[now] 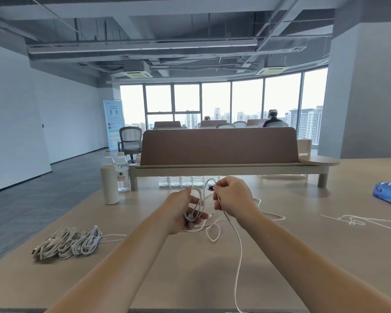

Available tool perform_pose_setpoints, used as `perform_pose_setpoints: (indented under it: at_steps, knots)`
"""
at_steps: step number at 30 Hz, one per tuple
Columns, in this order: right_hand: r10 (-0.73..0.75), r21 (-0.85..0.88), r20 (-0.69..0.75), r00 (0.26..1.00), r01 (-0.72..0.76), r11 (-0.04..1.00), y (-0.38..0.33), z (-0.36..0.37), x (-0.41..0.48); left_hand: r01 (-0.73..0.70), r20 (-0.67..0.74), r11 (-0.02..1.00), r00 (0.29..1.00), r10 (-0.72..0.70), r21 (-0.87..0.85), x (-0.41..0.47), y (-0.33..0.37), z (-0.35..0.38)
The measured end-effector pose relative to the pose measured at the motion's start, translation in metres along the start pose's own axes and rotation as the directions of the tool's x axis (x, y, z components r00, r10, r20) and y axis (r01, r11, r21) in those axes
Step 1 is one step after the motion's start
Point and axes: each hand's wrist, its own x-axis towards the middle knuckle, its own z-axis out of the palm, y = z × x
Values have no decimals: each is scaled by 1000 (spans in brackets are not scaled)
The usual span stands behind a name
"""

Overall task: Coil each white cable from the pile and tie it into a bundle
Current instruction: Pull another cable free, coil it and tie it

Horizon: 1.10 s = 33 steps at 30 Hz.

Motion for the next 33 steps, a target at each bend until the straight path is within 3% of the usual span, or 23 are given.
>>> perform_pose_setpoints:
  at_steps: [11,21,26,33]
  knots:
    - [-61,10,136,989,60,998,-7,0,-7,42,41,998,998,-44,50,-1,-1,6]
    - [-94,-189,142,985,121,975,-3,8,-10,6,178,1000,984,-10,19,-7,2,9]
    - [-109,-226,281,954,176,958,-8,9,-18,-66,75,997,995,69,-46,-8,0,10]
    - [61,-30,423,904,-53,998,-2,5,-24,-143,-138,971,984,117,-194,-1,11,-8]
